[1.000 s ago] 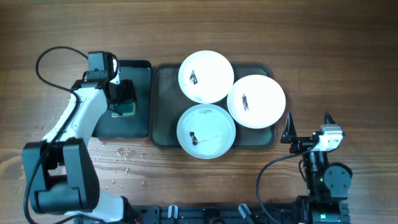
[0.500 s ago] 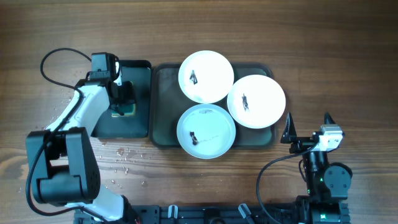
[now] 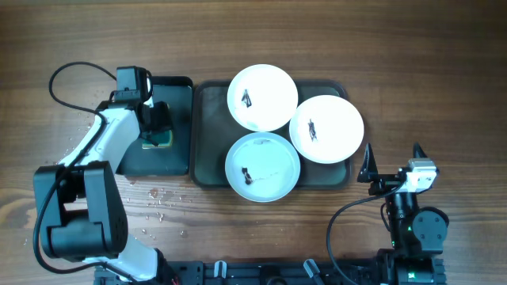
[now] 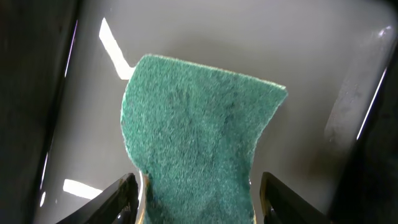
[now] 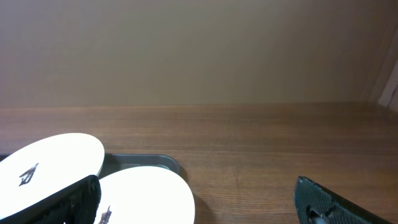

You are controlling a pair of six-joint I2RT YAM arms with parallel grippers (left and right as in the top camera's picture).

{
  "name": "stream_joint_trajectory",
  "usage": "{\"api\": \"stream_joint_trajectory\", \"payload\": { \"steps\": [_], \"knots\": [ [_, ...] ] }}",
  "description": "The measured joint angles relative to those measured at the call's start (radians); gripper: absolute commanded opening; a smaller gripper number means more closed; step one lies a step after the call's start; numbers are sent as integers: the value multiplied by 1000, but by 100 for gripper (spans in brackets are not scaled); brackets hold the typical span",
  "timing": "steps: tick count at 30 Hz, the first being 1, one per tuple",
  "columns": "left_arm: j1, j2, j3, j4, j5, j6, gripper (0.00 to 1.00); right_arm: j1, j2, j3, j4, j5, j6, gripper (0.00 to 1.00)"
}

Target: Clean dirty plates on tray and stack at the side

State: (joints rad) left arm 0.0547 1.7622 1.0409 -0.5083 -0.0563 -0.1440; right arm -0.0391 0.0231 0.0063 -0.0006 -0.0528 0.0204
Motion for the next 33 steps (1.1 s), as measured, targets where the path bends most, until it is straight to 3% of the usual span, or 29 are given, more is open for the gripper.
{"api": "stream_joint_trajectory", "payload": {
  "steps": [4, 9, 11, 15, 16, 17, 24, 33],
  "knots": [
    [0, 20, 0, -7, 0, -9, 54, 0, 0, 0, 0, 0, 0, 100],
    [0, 52, 0, -4, 0, -23, 21, 0, 0, 0, 0, 0, 0, 100],
    [0, 52, 0, -2, 1, -21, 18, 0, 0, 0, 0, 0, 0, 100],
    [0, 48, 0, -2, 0, -22, 21, 0, 0, 0, 0, 0, 0, 100],
    [0, 46, 0, -3, 0, -23, 9, 0, 0, 0, 0, 0, 0, 100],
    [0, 30, 0, -5, 0, -22, 4, 0, 0, 0, 0, 0, 0, 99],
    [0, -108, 0, -44, -3, -26, 4, 0, 0, 0, 0, 0, 0, 100],
    [0, -117, 0, -69, 31, -26, 4, 0, 0, 0, 0, 0, 0, 100]
  ]
}}
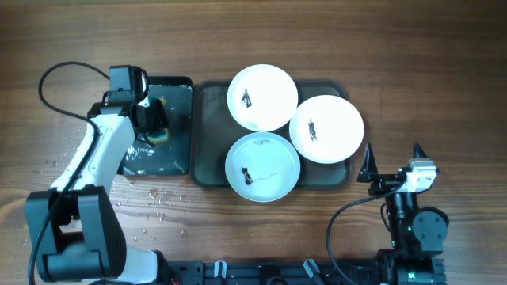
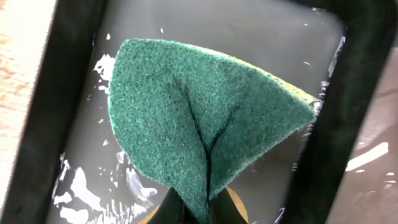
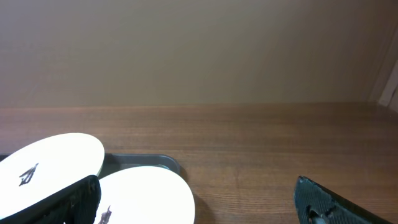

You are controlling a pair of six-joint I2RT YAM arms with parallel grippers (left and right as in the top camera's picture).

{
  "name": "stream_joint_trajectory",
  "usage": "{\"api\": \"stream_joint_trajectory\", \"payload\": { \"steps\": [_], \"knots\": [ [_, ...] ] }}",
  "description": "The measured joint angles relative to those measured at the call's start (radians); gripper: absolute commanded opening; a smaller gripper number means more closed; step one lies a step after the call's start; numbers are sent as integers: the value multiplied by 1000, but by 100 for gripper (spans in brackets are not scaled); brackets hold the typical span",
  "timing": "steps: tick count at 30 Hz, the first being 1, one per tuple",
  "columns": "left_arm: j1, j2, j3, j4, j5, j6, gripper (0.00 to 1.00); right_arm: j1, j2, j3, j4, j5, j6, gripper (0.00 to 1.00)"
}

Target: Clean dirty plates on tray and stack at the side

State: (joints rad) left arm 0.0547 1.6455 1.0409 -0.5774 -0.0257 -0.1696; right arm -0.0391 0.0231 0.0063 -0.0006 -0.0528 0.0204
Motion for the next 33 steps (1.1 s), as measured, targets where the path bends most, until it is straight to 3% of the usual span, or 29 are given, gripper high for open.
{"api": "stream_joint_trajectory", "payload": {
  "steps": [24, 33],
  "knots": [
    [0, 0, 0, 28, 80, 0, 4, 0, 0, 0, 6, -21, 6, 100],
    [0, 0, 0, 28, 80, 0, 4, 0, 0, 0, -1, -114, 338, 100]
  ]
}}
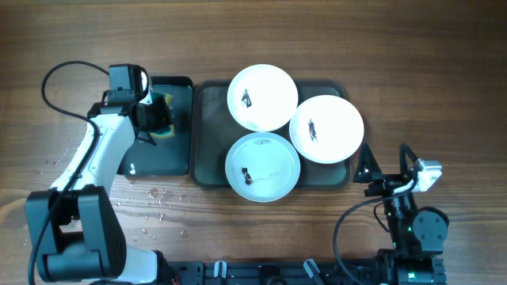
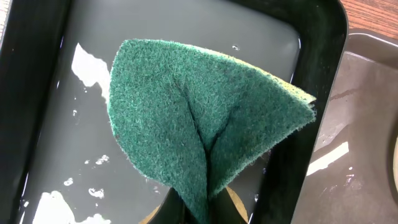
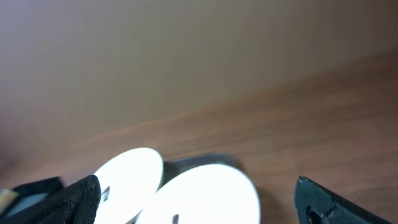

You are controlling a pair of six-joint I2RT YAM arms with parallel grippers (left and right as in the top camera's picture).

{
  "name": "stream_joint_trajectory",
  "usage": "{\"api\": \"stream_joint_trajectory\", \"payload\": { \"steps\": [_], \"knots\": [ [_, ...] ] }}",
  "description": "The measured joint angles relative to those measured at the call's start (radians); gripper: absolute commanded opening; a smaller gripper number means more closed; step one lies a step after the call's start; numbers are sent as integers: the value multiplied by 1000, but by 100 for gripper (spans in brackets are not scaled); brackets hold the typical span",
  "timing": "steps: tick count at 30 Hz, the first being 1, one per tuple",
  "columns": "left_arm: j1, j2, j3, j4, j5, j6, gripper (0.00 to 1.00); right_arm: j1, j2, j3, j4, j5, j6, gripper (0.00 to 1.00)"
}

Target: Clean dirty plates on tray and stack at the side

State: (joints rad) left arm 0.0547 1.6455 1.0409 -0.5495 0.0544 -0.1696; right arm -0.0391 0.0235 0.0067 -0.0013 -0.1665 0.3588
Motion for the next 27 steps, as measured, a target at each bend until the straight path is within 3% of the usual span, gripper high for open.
{"api": "stream_joint_trajectory", "payload": {
  "steps": [5, 10, 15, 18, 22, 26, 27],
  "knots": [
    [0, 0, 0, 0, 0, 0, 4, 0, 37, 80, -140, -40, 41, 100],
    [0, 0, 0, 0, 0, 0, 4, 0, 204, 367, -275, -52, -2, 100],
    [0, 0, 0, 1, 0, 0, 4, 0, 529, 767, -534, -88, -70, 100],
    [0, 0, 0, 2, 0, 0, 4, 1, 768, 1028, -781, -115, -104, 100],
    [0, 0, 0, 0, 3, 0, 4, 1, 1022, 1257, -965, -130, -130, 100],
    [0, 0, 0, 0, 4, 0, 4, 1, 1197, 1324, -958, -141, -133, 100],
    [0, 0, 0, 0, 4, 0, 4, 1, 1230, 1324, -956, -153, -137, 94]
  ]
}}
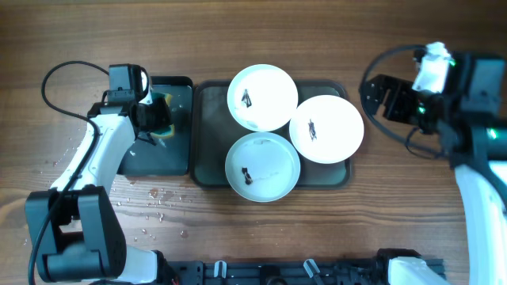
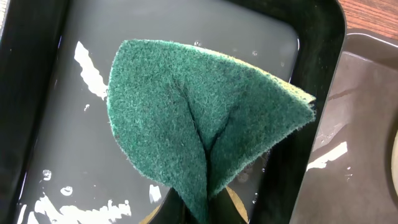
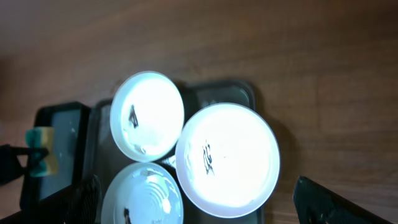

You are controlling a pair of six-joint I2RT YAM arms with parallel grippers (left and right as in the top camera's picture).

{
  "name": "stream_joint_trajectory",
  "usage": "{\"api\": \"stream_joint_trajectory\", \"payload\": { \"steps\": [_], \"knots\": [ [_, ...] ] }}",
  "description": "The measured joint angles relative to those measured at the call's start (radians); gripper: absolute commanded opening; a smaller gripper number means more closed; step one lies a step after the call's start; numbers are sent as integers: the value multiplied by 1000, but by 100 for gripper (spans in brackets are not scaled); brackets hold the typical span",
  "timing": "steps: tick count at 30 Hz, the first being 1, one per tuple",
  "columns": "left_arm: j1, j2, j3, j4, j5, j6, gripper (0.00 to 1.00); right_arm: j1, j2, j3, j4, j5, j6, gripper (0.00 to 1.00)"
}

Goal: Clean dirty plates on tray and stack at the side
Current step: 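Reach the right gripper to the top white plate's rim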

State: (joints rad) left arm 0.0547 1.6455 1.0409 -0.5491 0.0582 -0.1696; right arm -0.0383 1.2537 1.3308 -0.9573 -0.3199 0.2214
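Three white plates with dark smears lie on the dark tray (image 1: 207, 134): one at the back (image 1: 262, 96), one on the right (image 1: 326, 129), one at the front (image 1: 262, 167). My left gripper (image 1: 150, 119) is shut on a folded green sponge (image 2: 205, 118) and holds it over the black water basin (image 2: 68, 124), near its right rim. My right gripper (image 1: 379, 96) hangs open above the table's back right, beside the tray. The right wrist view looks down on the right plate (image 3: 227, 158) between the open fingers (image 3: 320, 199).
Water drops (image 1: 158, 198) dot the wood in front of the basin. The left arm's cable (image 1: 59, 79) loops at the back left. The right arm's cable (image 1: 396, 59) curls above the back right corner. The tray's rim (image 2: 367, 124) lies just right of the basin.
My right arm has left the table's front right edge and now hangs raised at the back right, looking down on the plates. The left gripper holds the sponge in the same place.
At first my left gripper stood open around the sponge lying in the basin, and the right arm rested at the front right. Then the left gripper was shut on the folded sponge and held it above the water. Later the right arm tilted, and it is now raised.
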Motion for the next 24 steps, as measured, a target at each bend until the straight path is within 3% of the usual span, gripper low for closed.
{"api": "stream_joint_trajectory", "payload": {
  "steps": [8, 9, 13, 21, 24],
  "knots": [
    [0, 0, 0, 0, 0, 0, 4, 92, 209, 0, 36, -86, -55, 63],
    [0, 0, 0, 0, 0, 0, 4, 122, 233, 0, 52, -73, -60, 63],
    [0, 0, 0, 0, 0, 0, 4, 233, 316, 0, 138, 19, -58, 39],
    [0, 0, 0, 0, 0, 0, 4, 295, 397, 0, 270, 122, -53, 25],
    [0, 0, 0, 0, 0, 0, 4, 295, 433, 0, 293, 134, -55, 29]
  ]
}}
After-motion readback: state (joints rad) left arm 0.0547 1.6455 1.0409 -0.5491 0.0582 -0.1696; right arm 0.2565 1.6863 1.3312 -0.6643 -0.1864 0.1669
